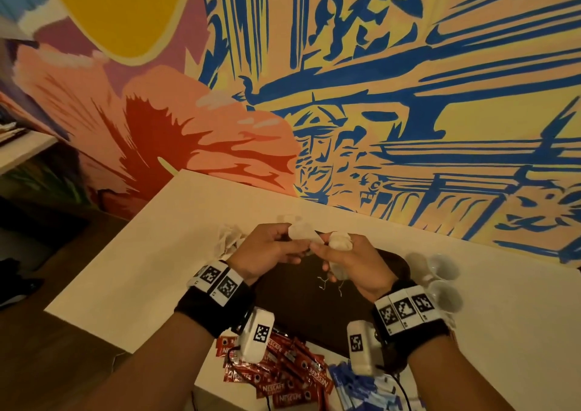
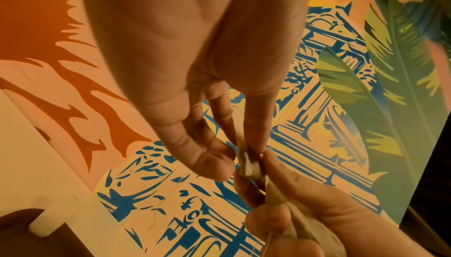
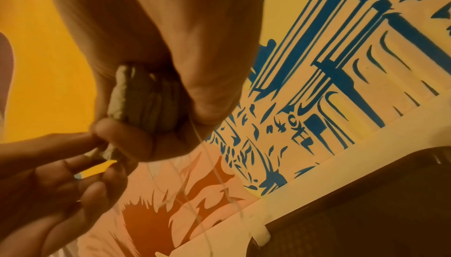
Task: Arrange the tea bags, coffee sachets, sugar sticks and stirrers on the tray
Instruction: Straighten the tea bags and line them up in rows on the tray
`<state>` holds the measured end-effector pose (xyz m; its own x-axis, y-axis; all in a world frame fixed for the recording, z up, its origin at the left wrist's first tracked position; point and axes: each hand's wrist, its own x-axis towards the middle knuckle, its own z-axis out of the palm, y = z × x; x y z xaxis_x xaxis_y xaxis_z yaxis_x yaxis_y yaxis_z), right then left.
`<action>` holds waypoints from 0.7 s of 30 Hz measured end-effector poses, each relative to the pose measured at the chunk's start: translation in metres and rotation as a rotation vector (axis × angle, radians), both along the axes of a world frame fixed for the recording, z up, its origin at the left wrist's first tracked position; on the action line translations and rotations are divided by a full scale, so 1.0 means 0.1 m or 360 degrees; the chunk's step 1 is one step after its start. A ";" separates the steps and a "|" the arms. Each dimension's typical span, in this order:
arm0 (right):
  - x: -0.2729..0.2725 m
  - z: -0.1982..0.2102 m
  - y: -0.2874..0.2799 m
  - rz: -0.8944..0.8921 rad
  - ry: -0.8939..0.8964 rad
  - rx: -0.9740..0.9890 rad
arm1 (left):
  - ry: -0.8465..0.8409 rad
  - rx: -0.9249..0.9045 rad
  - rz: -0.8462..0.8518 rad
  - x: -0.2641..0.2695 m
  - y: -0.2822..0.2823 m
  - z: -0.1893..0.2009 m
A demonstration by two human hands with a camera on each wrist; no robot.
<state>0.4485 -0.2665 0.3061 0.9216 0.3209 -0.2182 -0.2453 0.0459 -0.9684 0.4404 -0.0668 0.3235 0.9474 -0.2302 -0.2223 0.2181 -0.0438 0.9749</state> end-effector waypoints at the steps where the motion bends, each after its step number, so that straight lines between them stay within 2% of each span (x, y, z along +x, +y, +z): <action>1: 0.02 -0.01 0.00 -0.0024 -0.0020 -0.0028 | 0.0006 -0.0022 0.0019 0.01 0.01 0.00; 5: 0.06 -0.03 -0.03 0.0026 -0.0070 -0.0139 | -0.0027 -0.0033 0.0091 0.10 0.08 0.02; 8: 0.10 -0.02 0.03 0.0147 -0.0092 -0.0211 | -0.0142 0.0152 0.0014 0.19 0.13 0.05; 13: 0.22 -0.06 0.13 0.0148 -0.0077 -0.0398 | -0.0308 0.0522 -0.0122 0.41 0.23 0.04; 17: 0.30 -0.17 0.14 0.0162 0.0071 -0.0453 | -0.0380 0.0729 -0.0160 0.59 0.36 0.03; 21: 0.38 -0.34 0.09 -0.0114 0.0401 -0.0387 | -0.0464 0.0862 -0.0095 0.96 0.55 -0.02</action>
